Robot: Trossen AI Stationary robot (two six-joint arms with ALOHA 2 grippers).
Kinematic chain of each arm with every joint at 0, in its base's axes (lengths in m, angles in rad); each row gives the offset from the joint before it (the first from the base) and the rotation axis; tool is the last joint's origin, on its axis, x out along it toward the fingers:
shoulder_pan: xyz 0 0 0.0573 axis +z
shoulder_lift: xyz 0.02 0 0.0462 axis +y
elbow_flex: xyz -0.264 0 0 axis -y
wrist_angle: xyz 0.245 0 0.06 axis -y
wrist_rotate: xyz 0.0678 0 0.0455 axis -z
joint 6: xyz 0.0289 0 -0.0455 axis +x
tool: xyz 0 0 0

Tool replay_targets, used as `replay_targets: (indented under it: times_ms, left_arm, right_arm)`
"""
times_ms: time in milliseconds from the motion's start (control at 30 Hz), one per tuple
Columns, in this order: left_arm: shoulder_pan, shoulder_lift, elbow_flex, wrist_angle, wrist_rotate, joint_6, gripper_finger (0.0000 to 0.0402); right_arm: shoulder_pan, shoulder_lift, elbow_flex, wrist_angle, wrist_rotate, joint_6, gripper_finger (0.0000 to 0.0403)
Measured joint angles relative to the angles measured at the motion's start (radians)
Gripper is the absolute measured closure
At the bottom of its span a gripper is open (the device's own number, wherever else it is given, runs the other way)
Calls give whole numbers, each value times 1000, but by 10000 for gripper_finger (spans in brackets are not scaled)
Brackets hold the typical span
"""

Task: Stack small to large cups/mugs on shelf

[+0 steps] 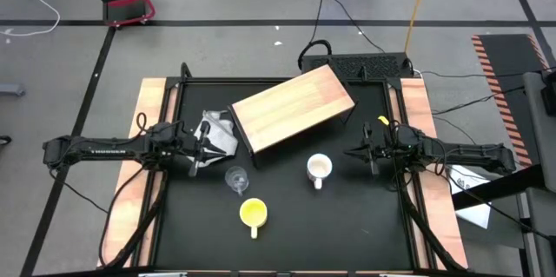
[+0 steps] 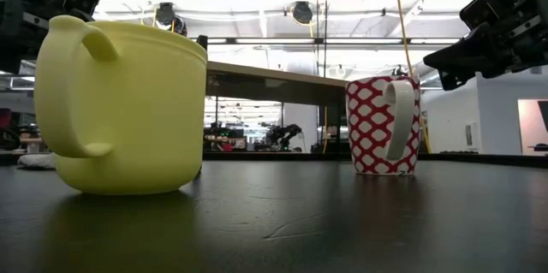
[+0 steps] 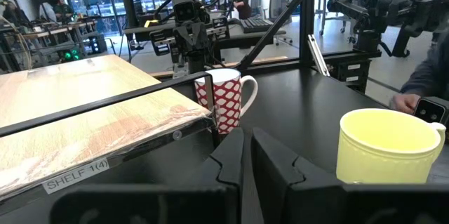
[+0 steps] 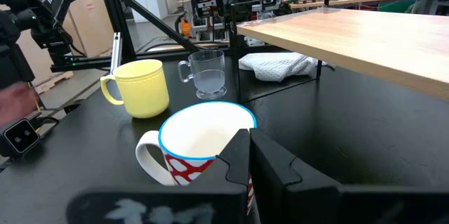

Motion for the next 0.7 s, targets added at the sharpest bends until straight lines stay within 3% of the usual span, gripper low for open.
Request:
replay_targets:
  times_ms: [533,700]
  left_arm:
    - [0,0,0,11,-10,-6,371]
    - [0,0,0,92,-27,-37,371]
  right_arm:
    - [0,0,0,0,0,0,403]
    - [0,0,0,0,0,0,403]
